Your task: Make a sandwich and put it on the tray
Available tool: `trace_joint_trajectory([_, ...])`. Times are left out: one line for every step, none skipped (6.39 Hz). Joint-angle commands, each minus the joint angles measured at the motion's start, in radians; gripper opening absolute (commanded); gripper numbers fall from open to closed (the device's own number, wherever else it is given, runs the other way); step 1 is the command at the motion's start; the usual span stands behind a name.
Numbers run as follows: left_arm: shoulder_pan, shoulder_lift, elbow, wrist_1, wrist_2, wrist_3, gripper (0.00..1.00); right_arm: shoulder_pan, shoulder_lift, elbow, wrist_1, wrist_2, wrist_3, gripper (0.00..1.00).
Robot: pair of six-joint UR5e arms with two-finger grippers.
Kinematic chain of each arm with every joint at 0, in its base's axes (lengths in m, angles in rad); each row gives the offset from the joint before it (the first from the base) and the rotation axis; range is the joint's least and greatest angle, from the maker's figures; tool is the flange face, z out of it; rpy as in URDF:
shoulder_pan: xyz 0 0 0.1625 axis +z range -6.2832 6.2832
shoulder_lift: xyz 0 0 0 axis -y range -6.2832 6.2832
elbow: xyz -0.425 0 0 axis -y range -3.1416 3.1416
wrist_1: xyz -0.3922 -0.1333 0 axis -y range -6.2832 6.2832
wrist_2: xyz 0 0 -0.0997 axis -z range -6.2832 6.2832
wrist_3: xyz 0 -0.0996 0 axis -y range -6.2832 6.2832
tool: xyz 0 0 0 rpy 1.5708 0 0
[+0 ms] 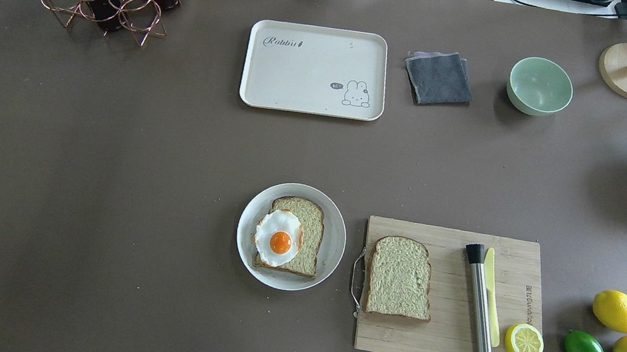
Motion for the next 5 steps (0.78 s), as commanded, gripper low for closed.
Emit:
trace_joint_trajectory([0.0,-0.014,0.002,0.001,0.0,0.0,0.98,0.0,-0.002,-0.002,0.0,0.001,0.0,1.0])
trace_joint_trajectory([0.0,-0.017,0.004,0.001,0.0,-0.001,0.98,0.0,-0.002,-0.007,0.001,0.001,-0.002,1.0])
trace_joint_trajectory([0.0,-0.022,0.006,0.003,0.0,-0.001,0.98,0.0,0.0,-0.01,0.0,-0.001,-0.002,1.0])
trace_joint_trajectory([0.001,-0.023,0.006,0.003,0.0,-0.001,0.98,0.0,0.0,-0.01,0.0,0.0,-0.002,1.0])
trace_joint_trajectory([0.009,-0.023,0.006,0.003,0.0,-0.001,0.98,0.0,-0.003,-0.005,0.0,0.001,0.0,1.0])
